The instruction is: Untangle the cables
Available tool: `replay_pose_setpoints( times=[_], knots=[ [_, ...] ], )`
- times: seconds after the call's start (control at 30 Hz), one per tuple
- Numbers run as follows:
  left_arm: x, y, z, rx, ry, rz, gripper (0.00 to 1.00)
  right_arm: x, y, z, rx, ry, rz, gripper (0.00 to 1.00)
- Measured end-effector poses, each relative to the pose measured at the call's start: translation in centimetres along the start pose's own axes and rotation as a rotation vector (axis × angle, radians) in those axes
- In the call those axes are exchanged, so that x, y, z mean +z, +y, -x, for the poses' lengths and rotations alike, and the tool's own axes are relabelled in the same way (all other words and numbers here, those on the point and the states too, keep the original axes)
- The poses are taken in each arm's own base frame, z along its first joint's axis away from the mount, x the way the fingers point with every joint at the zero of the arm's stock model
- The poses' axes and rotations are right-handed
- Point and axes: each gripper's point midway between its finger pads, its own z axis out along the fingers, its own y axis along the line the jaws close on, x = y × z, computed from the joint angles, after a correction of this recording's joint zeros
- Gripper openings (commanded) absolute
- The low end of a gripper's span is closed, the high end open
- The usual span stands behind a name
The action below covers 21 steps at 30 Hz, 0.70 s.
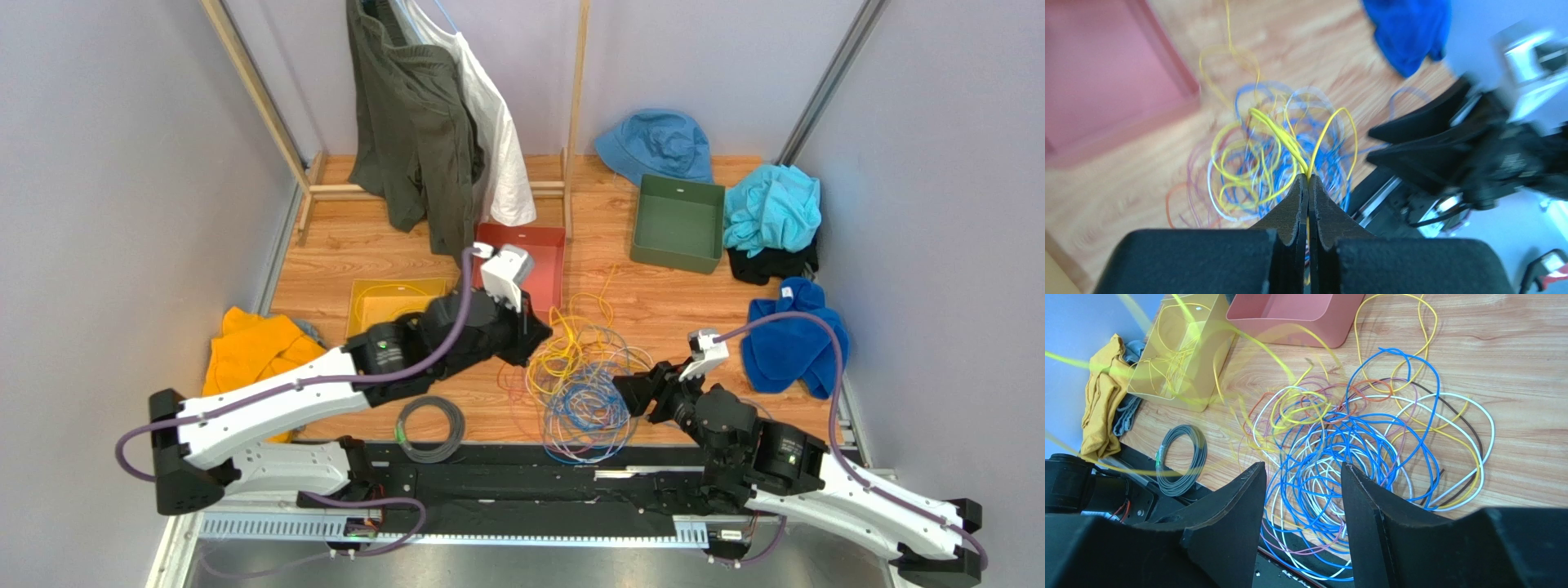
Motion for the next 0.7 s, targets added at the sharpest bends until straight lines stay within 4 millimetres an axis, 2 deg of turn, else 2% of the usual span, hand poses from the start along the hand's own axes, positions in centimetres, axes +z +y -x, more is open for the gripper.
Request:
replay_pose_setpoints(
  times=[0.27, 0.37, 0.47, 0.53, 0.6, 0.7],
  knots=[
    [-8.5, -3.7, 13.2, 0.082, -0.219, -0.054, 0.00, 0.2, 0.7, 0.0, -0.001, 0.014, 0.015, 0.53],
    [-11.2, -4.5, 17.1, 0.110, -0.283, -0.051, 0.00, 0.0, 1.1, 0.5, 0.006, 0.009, 0.028, 0.54],
    [-12.9, -5.2, 19.7, 0.138, -0.316, -0.052, 0.00, -0.1, 1.5, 0.9, 0.011, 0.000, 0.040, 0.54],
    [-13.1, -5.7, 20.6, 0.151, -0.321, -0.053, 0.00, -0.1, 1.7, 1.1, 0.016, -0.004, 0.047, 0.54],
    [-12.5, -5.5, 20.0, 0.166, -0.296, -0.044, 0.00, -0.2, 2.0, 1.4, 0.027, -0.016, 0.059, 0.54],
    [-9.7, -4.4, 16.6, 0.196, -0.207, -0.007, 0.00, -0.6, 3.2, 2.8, 0.070, -0.067, 0.125, 0.55]
  ],
)
